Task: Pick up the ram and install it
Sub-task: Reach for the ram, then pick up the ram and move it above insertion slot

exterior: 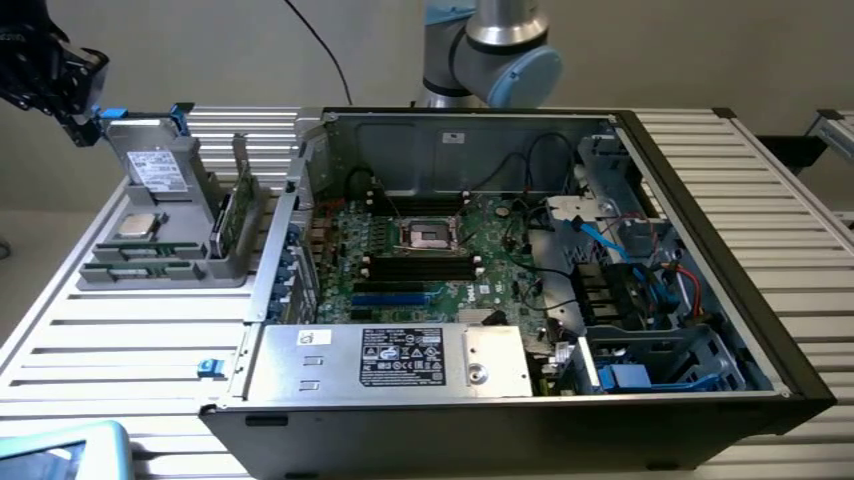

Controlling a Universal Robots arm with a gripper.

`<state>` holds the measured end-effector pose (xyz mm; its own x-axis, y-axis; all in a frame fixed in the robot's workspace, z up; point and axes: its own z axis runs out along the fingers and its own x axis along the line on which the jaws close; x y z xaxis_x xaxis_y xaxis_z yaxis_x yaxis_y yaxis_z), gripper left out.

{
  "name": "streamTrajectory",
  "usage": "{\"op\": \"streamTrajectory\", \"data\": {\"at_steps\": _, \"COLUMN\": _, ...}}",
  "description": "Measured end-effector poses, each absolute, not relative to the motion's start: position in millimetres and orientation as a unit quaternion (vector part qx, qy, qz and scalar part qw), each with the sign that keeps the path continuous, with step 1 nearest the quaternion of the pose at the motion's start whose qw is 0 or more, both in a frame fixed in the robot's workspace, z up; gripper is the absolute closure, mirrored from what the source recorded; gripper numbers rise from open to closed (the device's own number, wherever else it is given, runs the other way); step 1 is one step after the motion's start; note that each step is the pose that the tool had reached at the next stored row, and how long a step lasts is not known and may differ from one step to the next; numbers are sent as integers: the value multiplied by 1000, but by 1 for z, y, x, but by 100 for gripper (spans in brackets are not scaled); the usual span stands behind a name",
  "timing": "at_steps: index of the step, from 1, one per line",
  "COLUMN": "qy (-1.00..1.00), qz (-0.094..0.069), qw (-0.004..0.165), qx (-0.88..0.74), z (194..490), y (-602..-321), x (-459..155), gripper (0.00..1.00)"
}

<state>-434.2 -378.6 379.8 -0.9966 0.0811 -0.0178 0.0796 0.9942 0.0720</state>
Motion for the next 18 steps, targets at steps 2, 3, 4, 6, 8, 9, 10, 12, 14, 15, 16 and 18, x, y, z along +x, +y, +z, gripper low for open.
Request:
{"op": "streamTrajectory", "data": {"at_steps": 2, "qy": 999, "qz": 35, "qw": 11, "qx": 40, "z": 379, "y": -375, "x": -439, "gripper": 89}}
{"op": "streamTrajectory", "data": {"at_steps": 3, "qy": 999, "qz": 35, "qw": 11, "qx": 40, "z": 379, "y": -375, "x": -440, "gripper": 89}}
{"op": "streamTrajectory", "data": {"at_steps": 4, "qy": 999, "qz": 35, "qw": 11, "qx": 40, "z": 379, "y": -375, "x": -440, "gripper": 89}}
{"op": "streamTrajectory", "data": {"at_steps": 6, "qy": 999, "qz": 35, "qw": 11, "qx": 40, "z": 379, "y": -375, "x": -440, "gripper": 89}}
{"op": "streamTrajectory", "data": {"at_steps": 8, "qy": 999, "qz": 35, "qw": 11, "qx": 40, "z": 379, "y": -375, "x": -440, "gripper": 89}}
{"op": "streamTrajectory", "data": {"at_steps": 9, "qy": 999, "qz": 35, "qw": 11, "qx": 40, "z": 379, "y": -375, "x": -440, "gripper": 89}}
{"op": "streamTrajectory", "data": {"at_steps": 10, "qy": 999, "qz": 35, "qw": 11, "qx": 40, "z": 379, "y": -375, "x": -440, "gripper": 89}}
{"op": "streamTrajectory", "data": {"at_steps": 12, "qy": 999, "qz": 35, "qw": 11, "qx": 40, "z": 379, "y": -375, "x": -440, "gripper": 89}}
{"op": "streamTrajectory", "data": {"at_steps": 14, "qy": 999, "qz": 35, "qw": 11, "qx": 40, "z": 379, "y": -375, "x": -440, "gripper": 89}}
{"op": "streamTrajectory", "data": {"at_steps": 15, "qy": 999, "qz": 35, "qw": 11, "qx": 40, "z": 379, "y": -375, "x": -440, "gripper": 89}}
{"op": "streamTrajectory", "data": {"at_steps": 16, "qy": 999, "qz": 35, "qw": 11, "qx": 40, "z": 379, "y": -375, "x": -440, "gripper": 89}}
{"op": "streamTrajectory", "data": {"at_steps": 18, "qy": 999, "qz": 35, "qw": 11, "qx": 40, "z": 379, "y": -375, "x": -440, "gripper": 89}}
